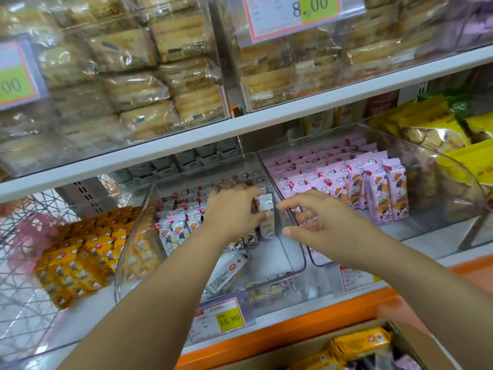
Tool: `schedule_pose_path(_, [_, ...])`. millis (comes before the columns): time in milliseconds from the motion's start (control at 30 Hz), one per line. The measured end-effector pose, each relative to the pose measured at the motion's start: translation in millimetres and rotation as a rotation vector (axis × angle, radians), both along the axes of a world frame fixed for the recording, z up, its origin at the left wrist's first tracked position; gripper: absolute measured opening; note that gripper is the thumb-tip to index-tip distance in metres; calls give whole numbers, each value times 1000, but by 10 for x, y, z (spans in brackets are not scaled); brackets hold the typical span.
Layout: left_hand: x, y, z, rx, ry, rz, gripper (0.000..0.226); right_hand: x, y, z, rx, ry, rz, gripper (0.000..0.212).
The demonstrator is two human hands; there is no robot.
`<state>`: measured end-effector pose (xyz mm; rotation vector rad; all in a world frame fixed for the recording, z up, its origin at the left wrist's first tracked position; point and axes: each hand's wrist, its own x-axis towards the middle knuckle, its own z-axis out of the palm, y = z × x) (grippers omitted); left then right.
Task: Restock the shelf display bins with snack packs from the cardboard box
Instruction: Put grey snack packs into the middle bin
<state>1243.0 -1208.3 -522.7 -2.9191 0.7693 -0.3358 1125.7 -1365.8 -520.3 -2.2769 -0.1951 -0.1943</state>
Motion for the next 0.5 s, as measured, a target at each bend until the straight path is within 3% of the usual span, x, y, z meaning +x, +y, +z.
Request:
schedule_pose_path(167, [126,-50,-69,-26,14,51,57,20,-7,-16,31,-5,14,31])
schedule_pose_path(367, [30,17,-63,-270,-111,20,40,11,-20,-7,57,2,32,29])
schedule_pose_path(433, [-64,161,-62,-381,30,-13,21,15,-25,-4,40,12,21,30])
schedule_pose_path(500, [-162,338,-103,-315,332,15,18,18,-19,-5,33,13,12,31])
